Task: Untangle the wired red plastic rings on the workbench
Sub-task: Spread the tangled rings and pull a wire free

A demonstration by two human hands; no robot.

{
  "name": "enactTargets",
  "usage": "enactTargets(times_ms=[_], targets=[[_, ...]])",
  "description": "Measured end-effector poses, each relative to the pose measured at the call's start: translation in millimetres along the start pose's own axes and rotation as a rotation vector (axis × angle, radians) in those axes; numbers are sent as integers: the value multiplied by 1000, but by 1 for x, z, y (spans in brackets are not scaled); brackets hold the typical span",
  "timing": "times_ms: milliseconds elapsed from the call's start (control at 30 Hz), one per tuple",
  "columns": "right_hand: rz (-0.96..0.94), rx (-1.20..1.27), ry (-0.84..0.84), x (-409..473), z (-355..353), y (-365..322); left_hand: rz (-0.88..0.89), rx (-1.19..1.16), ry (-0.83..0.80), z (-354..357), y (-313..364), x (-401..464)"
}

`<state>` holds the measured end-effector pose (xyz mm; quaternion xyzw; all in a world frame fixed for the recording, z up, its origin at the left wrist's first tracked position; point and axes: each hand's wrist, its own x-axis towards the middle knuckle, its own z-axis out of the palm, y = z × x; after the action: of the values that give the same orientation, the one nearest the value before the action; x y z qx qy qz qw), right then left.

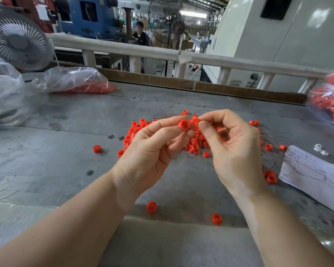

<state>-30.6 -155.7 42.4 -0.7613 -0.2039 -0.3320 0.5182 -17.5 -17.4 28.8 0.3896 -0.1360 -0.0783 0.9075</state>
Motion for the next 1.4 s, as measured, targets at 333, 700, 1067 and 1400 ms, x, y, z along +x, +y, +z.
enactTargets(times_ms=[333, 700, 1067, 1400], targets=[[25, 27, -14, 0, 2, 2, 42, 111, 37, 1, -2, -1], [-270, -303, -10, -3, 3, 11, 145, 258, 60, 2, -5, -2], [-352, -403, 19, -4, 3, 11, 150, 304, 74, 2, -6, -2], [-378, -427, 19, -5, 1, 12, 166, 296, 70, 3, -7, -3]])
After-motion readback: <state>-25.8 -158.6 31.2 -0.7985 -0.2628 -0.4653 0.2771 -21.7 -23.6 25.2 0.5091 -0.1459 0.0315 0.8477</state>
